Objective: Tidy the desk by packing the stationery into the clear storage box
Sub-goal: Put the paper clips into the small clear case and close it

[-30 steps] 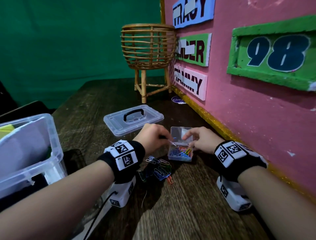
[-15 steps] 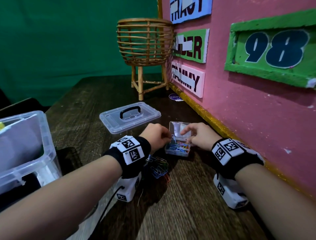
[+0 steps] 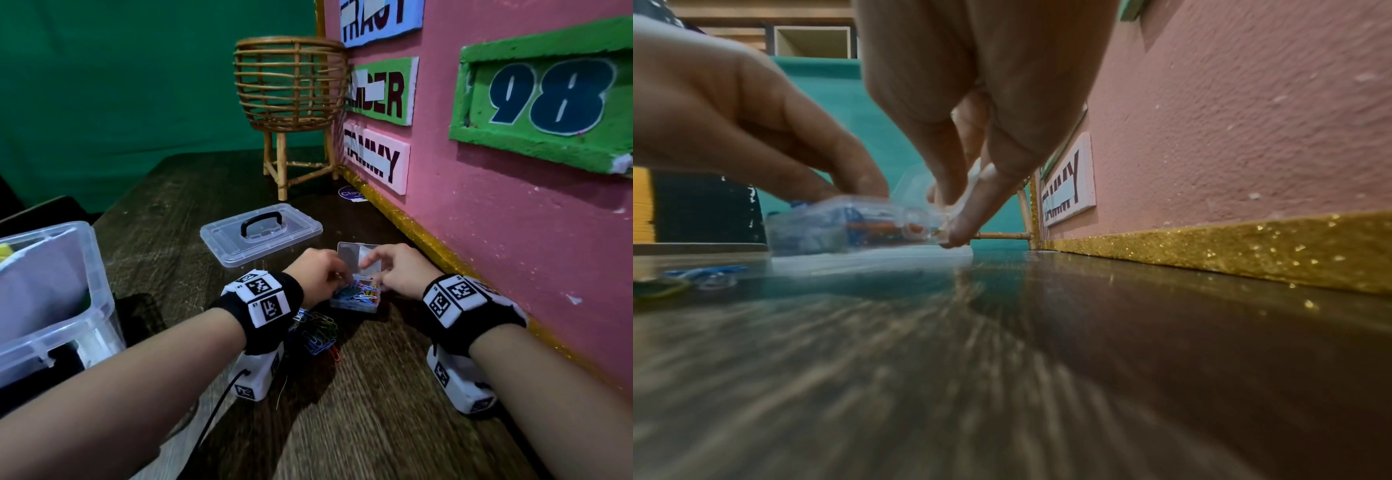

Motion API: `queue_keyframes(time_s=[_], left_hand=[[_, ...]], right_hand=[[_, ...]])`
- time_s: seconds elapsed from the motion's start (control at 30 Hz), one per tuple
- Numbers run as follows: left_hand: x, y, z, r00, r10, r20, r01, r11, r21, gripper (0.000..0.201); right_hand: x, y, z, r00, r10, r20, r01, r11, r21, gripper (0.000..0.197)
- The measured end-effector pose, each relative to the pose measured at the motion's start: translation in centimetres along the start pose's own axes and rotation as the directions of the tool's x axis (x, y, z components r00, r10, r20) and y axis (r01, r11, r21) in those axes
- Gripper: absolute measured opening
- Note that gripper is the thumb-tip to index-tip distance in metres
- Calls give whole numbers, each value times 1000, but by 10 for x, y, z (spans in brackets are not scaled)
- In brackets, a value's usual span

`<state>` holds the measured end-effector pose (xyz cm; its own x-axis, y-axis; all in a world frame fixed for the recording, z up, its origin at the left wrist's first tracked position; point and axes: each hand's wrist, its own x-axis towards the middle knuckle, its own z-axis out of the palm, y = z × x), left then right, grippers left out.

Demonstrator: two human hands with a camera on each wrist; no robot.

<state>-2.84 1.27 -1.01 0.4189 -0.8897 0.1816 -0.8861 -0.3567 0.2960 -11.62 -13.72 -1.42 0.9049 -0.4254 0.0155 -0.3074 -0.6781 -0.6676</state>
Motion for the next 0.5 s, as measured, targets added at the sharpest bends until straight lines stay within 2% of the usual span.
queue_keyframes(time_s=[0.13, 0.23, 0.37, 0.5], left_hand=[[-3, 3, -1, 989, 134, 56, -133, 991, -31, 27], [-3, 3, -1, 992, 123, 8, -122, 989, -84, 24], [-5, 6, -1, 992, 101, 76, -93, 990, -105, 28], [-24, 4, -6, 981, 189, -32, -191, 980, -52, 21]], right_hand=[[0, 1, 1, 1000, 0, -8, 0, 1000, 27, 38], [1, 1, 2, 1000, 1, -3, -1, 999, 35, 38], [1, 1, 2, 1000, 9, -10, -9, 1000, 26, 37], [1, 2, -2, 997, 6, -73, -6, 1000, -5, 31]])
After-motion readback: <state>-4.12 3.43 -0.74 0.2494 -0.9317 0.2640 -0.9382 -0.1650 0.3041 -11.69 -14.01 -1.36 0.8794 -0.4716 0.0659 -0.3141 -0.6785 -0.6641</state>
